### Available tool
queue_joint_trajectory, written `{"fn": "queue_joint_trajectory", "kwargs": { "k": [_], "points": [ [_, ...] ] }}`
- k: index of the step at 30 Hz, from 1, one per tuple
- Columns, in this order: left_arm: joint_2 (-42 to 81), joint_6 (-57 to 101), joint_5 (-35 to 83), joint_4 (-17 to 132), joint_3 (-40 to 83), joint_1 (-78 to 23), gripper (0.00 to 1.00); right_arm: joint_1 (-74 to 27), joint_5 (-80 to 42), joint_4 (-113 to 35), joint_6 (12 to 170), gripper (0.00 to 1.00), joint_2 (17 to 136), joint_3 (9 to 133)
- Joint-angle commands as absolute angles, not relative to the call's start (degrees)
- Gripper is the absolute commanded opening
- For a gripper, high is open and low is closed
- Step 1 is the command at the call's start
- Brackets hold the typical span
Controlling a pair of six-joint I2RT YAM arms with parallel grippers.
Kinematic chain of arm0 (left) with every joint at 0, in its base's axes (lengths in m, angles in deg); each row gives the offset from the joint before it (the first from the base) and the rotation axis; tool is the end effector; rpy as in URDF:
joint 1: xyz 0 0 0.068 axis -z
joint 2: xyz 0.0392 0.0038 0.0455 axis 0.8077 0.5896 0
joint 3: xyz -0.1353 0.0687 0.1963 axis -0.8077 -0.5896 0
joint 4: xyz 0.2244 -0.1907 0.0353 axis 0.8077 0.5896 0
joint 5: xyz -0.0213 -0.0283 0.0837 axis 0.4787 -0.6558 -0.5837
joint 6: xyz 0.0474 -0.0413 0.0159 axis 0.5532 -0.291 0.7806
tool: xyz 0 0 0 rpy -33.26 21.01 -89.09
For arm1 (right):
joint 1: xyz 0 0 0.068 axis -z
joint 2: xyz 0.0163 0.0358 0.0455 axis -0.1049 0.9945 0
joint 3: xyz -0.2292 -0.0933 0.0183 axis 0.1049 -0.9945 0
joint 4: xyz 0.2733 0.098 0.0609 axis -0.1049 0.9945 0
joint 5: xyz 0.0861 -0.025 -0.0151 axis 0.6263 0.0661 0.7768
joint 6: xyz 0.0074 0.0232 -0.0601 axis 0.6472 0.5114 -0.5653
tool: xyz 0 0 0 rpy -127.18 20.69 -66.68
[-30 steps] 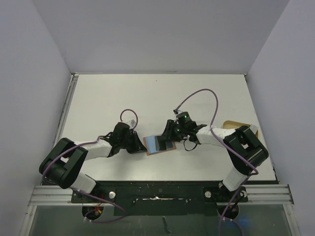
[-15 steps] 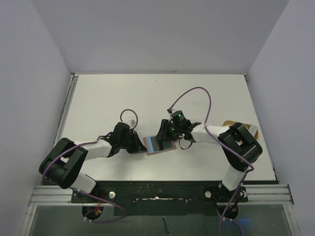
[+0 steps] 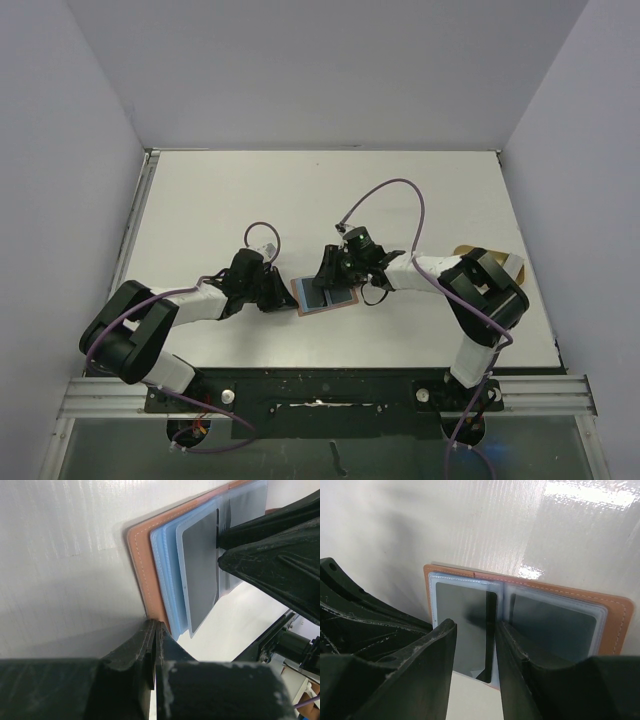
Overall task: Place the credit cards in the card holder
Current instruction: Insert the credit card into the card holder.
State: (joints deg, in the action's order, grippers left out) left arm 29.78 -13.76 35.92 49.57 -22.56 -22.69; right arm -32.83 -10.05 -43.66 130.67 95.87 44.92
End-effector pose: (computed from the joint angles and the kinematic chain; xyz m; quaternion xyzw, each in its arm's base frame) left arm 0.2349 -0.1623 0.0561 -0.0709 0.9177 -0.3510 0.1720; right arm 0.2810 0.2444 0.0787 0.0083 0.9205 0.3451 0.1831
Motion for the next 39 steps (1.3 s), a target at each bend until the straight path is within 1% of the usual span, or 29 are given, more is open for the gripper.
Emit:
{"fn": "queue_joint_trajectory", "kwargs": {
  "k": [1,9,14,19,23,29,35,36,38,39],
  "points": [
    [29.2,-12.7,35.0,49.2,-22.1,-22.3,0.0,-33.8,-8.1,-46.1,131.4,0.37,95.1,45.4],
    [29.6,-12.3,35.0,49.4,-21.7,-22.6,0.0,-33.9,-5.0,-49.4,131.8,0.33,95.6,45.1],
    [29.4,-11.8,34.9,50.2,-21.3,-22.9,0.0,-34.0,-4.9,-48.8,131.7,0.33,95.4,45.2],
    [27.5,-11.5,33.3,52.6,-21.2,-23.8,0.0,-33.4,-9.1,-41.0,129.1,0.35,93.8,47.3],
    [24.1,-11.7,32.5,54.0,-21.0,-24.2,0.01,-31.9,-14.1,-32.8,127.5,0.38,89.5,49.2],
    [17.9,-10.0,31.4,57.6,-18.3,-24.4,0.31,-29.4,-24.3,-19.4,126.0,0.39,82.8,53.6],
    [13.7,-6.7,31.2,62.8,-14.7,-24.7,0.49,-22.8,-34.4,-8.6,124.4,0.4,78.9,57.9],
    [13.0,-6.1,31.4,63.8,-14.2,-24.7,0.6,-21.4,-36.6,-6.5,123.9,0.4,78.5,58.6],
    [11.3,-4.9,31.5,65.5,-13.2,-24.8,0.66,-17.9,-40.3,-3.1,122.8,0.4,78.0,60.3],
    [10.5,-4.4,31.6,66.3,-13.0,-24.8,0.67,-16.4,-42.0,-1.7,122.2,0.4,77.8,61.0]
  ]
}}
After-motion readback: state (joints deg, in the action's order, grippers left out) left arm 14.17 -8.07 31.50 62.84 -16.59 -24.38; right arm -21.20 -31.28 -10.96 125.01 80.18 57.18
